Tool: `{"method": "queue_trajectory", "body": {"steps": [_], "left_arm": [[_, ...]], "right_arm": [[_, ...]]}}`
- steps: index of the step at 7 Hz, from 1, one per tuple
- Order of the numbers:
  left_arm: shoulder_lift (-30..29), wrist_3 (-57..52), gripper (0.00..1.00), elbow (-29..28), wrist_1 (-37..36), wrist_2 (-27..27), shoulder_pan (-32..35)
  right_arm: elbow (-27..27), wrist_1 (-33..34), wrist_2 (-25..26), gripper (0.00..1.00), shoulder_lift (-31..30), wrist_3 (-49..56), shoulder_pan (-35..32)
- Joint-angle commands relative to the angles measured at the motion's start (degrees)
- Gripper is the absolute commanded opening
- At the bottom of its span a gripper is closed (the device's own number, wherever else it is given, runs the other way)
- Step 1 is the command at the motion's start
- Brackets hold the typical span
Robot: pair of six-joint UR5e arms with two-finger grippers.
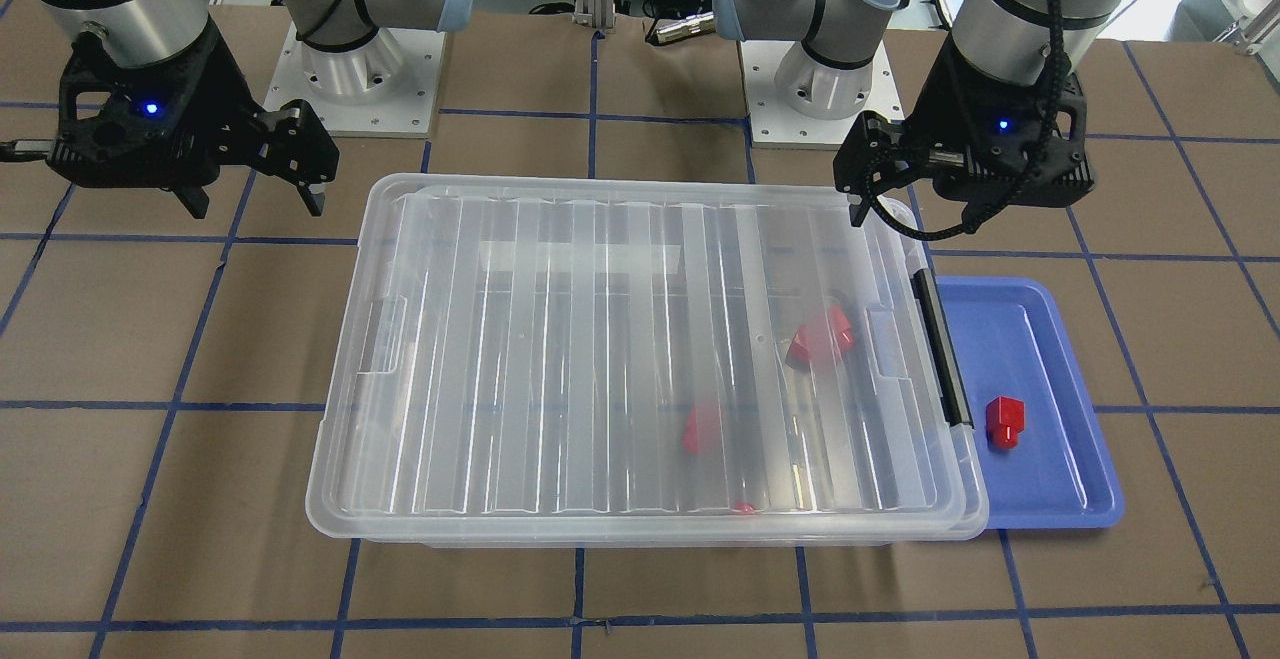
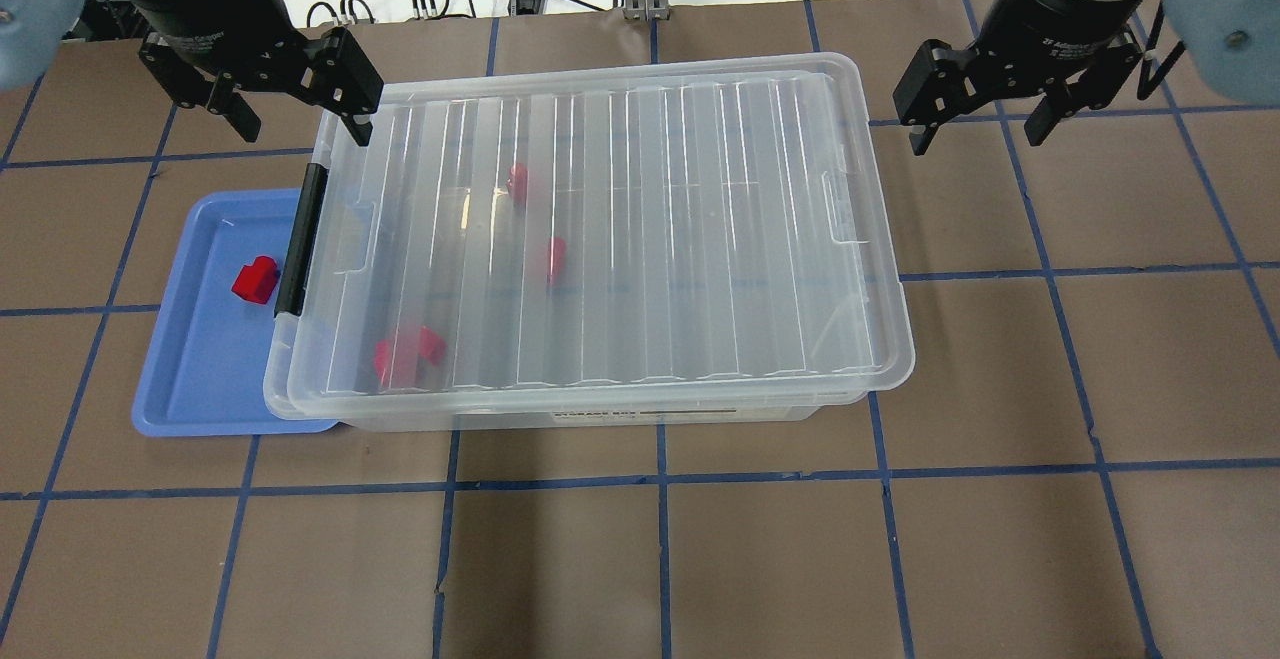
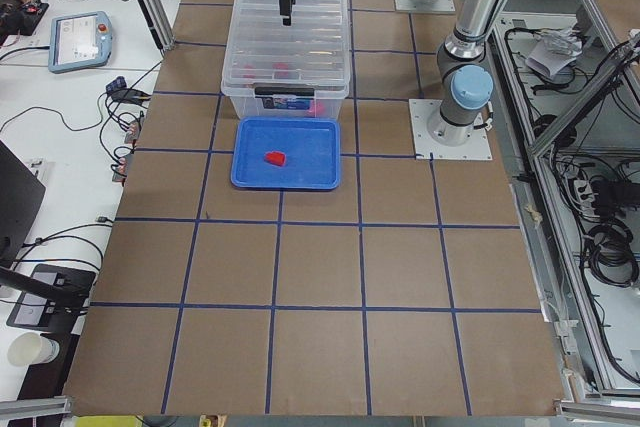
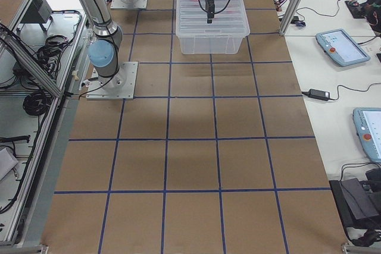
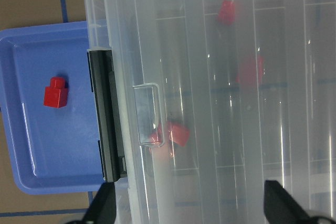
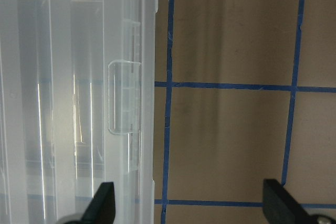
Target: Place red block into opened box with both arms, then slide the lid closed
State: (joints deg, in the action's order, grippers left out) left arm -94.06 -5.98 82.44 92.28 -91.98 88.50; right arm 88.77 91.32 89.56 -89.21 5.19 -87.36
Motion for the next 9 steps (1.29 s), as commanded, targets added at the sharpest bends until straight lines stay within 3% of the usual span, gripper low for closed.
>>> {"method": "queue_trajectory", "body": {"steps": [1,6,8,9], "left_arm": [[0.0,0.0,1.0,0.1,0.0,-0.1,0.0],[0.0,0.0,1.0,0.1,0.0,-0.3,0.0],[0.2,0.0,1.0,0.1,0.0,-0.3,0.0],[-0.1,0.0,1.0,0.0,-0.1,-0.2,-0.1]], "right_arm": [[0.0,0.0,0.1,1.0,0.0,-0.1,0.0],[1.7,0.7,0.2,1.0,0.4,0.9,0.0],[12.0,16.9,-0.4,1.0,2.1,-0.1,-0.3],[13.7,22.4,-0.5,1.0,3.8,-0.1,-0.4]]}}
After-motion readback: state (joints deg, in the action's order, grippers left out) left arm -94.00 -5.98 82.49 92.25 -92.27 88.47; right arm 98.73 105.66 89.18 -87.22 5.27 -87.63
